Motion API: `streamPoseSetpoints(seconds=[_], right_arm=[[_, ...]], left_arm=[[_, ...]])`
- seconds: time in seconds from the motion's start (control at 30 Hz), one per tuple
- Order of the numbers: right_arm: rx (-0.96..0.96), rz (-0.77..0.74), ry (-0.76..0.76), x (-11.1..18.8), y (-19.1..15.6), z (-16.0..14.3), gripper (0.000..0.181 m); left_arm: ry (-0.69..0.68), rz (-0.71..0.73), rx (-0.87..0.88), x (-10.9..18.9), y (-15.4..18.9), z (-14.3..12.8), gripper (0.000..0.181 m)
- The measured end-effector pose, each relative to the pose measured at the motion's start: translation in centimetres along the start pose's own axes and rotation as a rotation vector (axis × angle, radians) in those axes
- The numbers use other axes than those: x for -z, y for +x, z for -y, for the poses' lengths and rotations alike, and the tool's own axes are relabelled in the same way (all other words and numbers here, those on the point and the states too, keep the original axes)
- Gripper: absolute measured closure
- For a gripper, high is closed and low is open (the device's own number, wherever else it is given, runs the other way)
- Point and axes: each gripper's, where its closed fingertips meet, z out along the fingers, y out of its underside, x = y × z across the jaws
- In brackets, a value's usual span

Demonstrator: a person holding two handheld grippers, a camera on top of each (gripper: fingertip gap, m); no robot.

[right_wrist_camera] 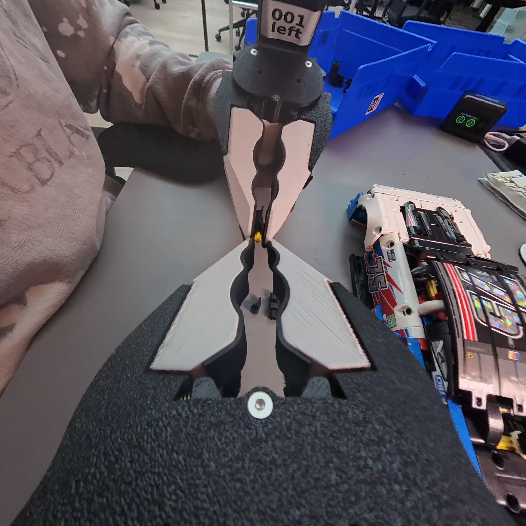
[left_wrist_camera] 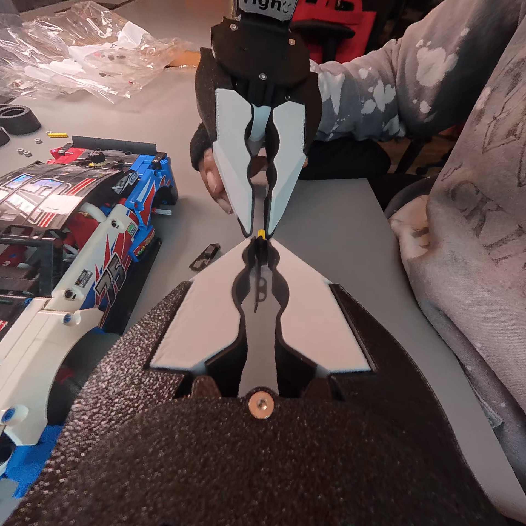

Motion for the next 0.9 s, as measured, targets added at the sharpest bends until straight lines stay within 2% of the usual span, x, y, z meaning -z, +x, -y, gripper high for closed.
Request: streamPoseSetpoints(seconds=[0.17,0.3,0.43,0.63,0.67,0.77,0.9], right_arm=[[0.002,-0.006,-0.003,-0.3,-0.2,-0.2,0.174],[0.074,-0.068,0.007,-0.3,0.2,0.4,0.178],[0.115,-0.034,-0.049,-0.8,-0.7,-0.2,0.179],[0.010,-0.005,0.048,0.3,-0.3,0.5,0.181],[-0.008,-0.007,0.061,0.5,0.0,0.6,0.181],[-0.034,-0.040,0.061,0.7,0.7,0.4,0.181],[-0.074,-0.053,0.023,0.6,1.3,-0.5,0.167]], left_arm=[[-0.014,0.002,-0.001,0.0,0.0,-0.2,0.176],[-0.009,-0.005,0.049,0.1,-0.3,-0.1,0.176],[-0.060,-0.032,0.019,-0.4,0.5,-1.0,0.176],[-0.009,-0.003,0.033,0.1,-0.2,-0.2,0.173],[-0.004,0.002,0.038,0.2,-0.4,-0.2,0.179],[0.005,0.047,0.046,0.5,-1.2,0.0,0.181],[0.045,0.125,0.102,1.5,-3.2,0.4,0.181]])
